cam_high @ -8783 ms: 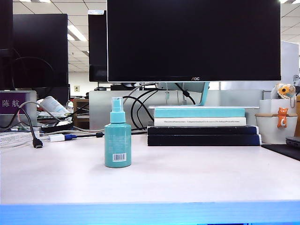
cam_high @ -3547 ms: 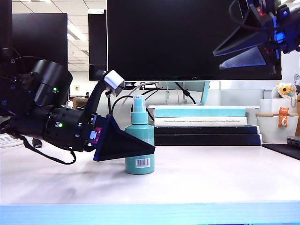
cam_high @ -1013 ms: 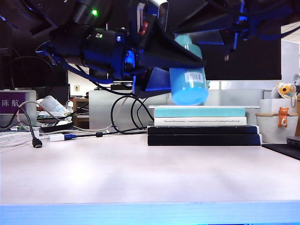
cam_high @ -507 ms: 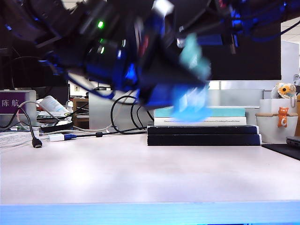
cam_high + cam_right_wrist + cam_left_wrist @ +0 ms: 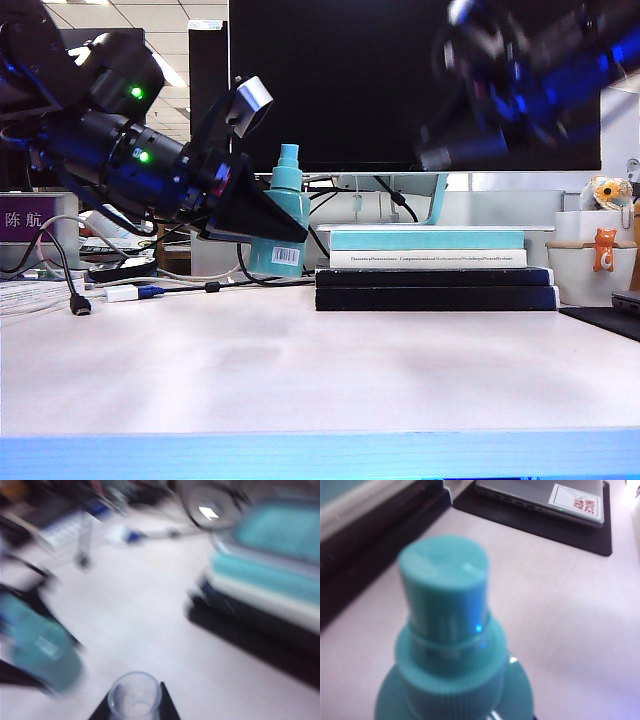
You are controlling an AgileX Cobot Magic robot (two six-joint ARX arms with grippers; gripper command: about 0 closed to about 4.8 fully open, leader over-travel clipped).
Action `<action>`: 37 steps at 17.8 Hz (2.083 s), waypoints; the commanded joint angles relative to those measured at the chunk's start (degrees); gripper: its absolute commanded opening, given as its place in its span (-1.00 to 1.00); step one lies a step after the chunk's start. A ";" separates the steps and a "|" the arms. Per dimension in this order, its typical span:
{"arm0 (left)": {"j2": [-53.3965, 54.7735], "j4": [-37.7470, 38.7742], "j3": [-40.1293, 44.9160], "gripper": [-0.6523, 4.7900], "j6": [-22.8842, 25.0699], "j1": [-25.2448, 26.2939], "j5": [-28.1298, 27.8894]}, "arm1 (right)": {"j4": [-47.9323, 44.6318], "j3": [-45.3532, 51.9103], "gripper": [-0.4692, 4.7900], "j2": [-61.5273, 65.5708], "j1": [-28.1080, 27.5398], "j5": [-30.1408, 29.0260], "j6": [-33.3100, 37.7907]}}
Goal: Pick up the sprayer with the left hand and remove the lid with the right hand then place it on the table.
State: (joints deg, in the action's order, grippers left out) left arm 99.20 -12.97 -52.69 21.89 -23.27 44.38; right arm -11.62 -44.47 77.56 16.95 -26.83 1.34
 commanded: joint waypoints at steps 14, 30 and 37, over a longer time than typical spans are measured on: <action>8.83 -51.65 20.11 -0.45 -15.52 0.66 -15.85 | -9.33 4.68 -0.84 18.56 0.13 4.61 -1.33; 10.05 -50.03 20.06 1.00 -18.97 0.66 -17.38 | -9.22 4.74 0.41 18.84 0.13 2.67 -0.48; -3.32 -44.78 20.06 1.00 -22.86 1.01 -19.87 | -16.52 4.52 1.00 8.26 0.13 4.13 3.61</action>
State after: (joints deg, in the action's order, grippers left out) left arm 98.96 -61.21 -32.47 -0.97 -22.59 25.93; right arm -26.41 -39.62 88.62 16.97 -23.77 4.82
